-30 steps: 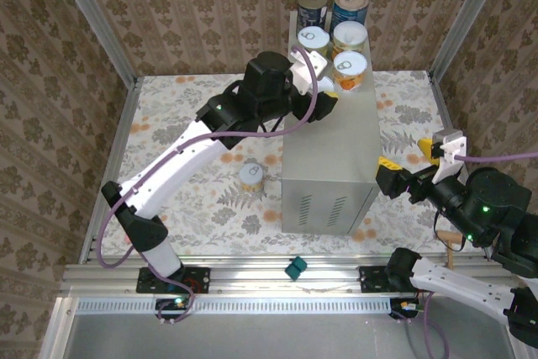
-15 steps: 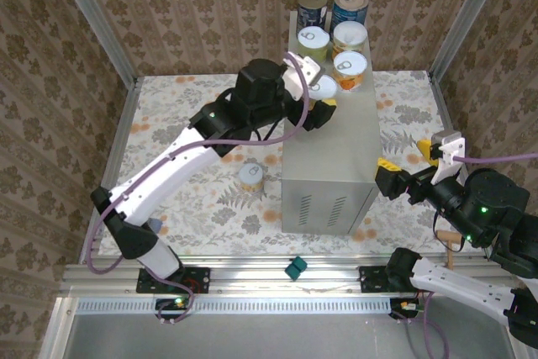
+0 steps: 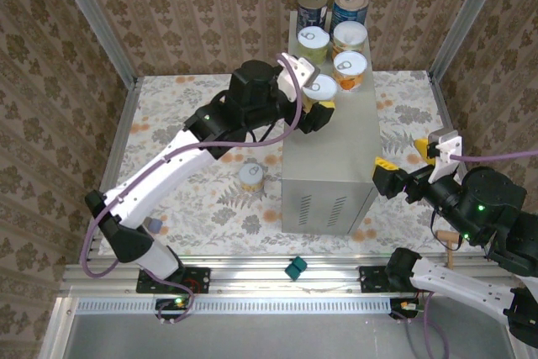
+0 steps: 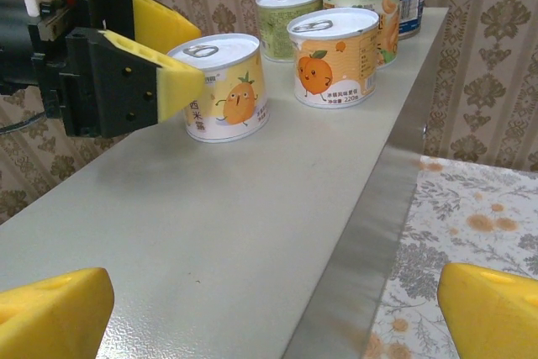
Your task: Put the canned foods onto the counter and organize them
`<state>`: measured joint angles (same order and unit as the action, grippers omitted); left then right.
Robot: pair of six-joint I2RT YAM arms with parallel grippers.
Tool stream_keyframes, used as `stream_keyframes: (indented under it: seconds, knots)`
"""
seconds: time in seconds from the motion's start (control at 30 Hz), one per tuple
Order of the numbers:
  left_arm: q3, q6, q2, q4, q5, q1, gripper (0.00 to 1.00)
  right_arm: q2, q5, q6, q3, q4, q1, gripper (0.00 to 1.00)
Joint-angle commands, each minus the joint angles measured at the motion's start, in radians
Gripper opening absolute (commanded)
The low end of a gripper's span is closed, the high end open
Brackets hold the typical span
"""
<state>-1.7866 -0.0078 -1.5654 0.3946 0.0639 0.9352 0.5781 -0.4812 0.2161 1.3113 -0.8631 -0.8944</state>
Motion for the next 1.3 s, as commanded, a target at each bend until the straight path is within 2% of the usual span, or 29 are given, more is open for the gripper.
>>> stream_keyframes:
  seconds: [0.0,0.27,0.57,0.8,1.27]
  knots:
    - [0.004,-0.029,-0.021,-0.04,0.015,-0.008,1.0,0.006,0.012,0.0,-0.001,0.029,0.004,1.0]
    - [0.022,-0.05,-0.045,-0.064,0.005,-0.019,0.98,0.012,0.012,-0.01,0.006,0.024,0.004,1.0]
    - [0.06,-0.064,-0.042,-0.086,0.019,-0.036,0.82,0.048,0.018,-0.033,0.026,0.032,0.004,1.0]
    - [0.079,-0.065,-0.047,-0.101,0.032,-0.07,0.8,0.087,0.023,-0.056,0.036,0.059,0.005,1.0]
    - [0.0,-0.047,-0.135,-0.106,0.106,-0.138,0.78,0.076,0.001,-0.063,0.023,0.074,0.005,1.0]
